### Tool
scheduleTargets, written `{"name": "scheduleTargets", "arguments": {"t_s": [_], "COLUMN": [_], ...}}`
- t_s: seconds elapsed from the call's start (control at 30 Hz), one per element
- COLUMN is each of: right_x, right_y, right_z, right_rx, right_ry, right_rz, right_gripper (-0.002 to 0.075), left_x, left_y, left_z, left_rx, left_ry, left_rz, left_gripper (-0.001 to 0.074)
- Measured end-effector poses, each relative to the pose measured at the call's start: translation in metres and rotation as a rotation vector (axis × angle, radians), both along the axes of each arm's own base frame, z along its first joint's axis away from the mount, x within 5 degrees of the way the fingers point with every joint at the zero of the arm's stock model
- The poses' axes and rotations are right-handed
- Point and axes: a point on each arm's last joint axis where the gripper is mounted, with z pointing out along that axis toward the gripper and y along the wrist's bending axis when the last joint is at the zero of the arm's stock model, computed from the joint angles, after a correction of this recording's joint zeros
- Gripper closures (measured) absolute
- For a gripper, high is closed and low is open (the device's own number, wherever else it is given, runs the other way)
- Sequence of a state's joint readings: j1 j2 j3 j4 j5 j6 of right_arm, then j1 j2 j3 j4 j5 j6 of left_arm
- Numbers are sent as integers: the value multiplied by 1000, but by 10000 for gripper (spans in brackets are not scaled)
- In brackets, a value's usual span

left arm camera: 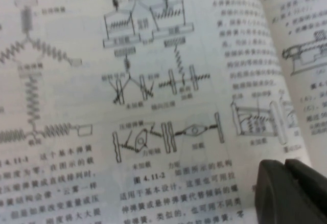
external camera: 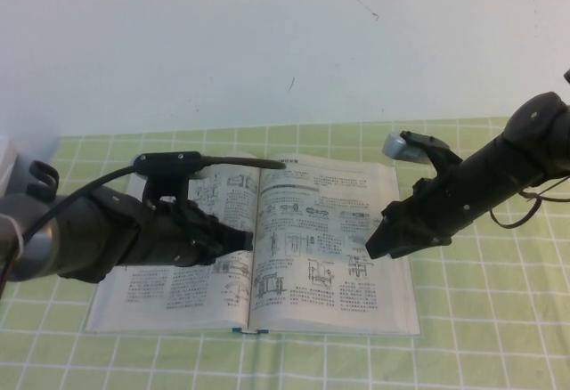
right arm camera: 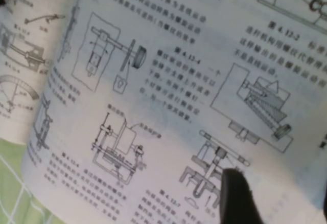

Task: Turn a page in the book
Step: Open the closed book

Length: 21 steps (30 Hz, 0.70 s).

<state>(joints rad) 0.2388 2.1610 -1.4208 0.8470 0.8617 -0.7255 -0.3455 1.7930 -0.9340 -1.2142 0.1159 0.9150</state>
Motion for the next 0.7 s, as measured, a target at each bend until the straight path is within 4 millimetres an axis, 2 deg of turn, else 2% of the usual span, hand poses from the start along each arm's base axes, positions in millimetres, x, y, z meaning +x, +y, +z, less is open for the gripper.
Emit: {"name": "scheduleTargets", "arguments": {"t_s": [0.23,0.53,0.7], "right_x": [2,10,12], "right_y": [6,18,22], "right_z": [-3,-19,-19], "right_rx": [54,250,311], "right_ry": [27,69,44], "right_rz": [-48,-136,-141], "right_gripper": [370,371,370], "left_x": [2,2,2], "left_y": [-2,-2,-3], "left_z": [-13,-14,-14], "left_rx": [2,-2,-5], "left_ry": [40,46,48], "left_rz": [-5,-9,-9], "left_gripper": [737,737,737]}}
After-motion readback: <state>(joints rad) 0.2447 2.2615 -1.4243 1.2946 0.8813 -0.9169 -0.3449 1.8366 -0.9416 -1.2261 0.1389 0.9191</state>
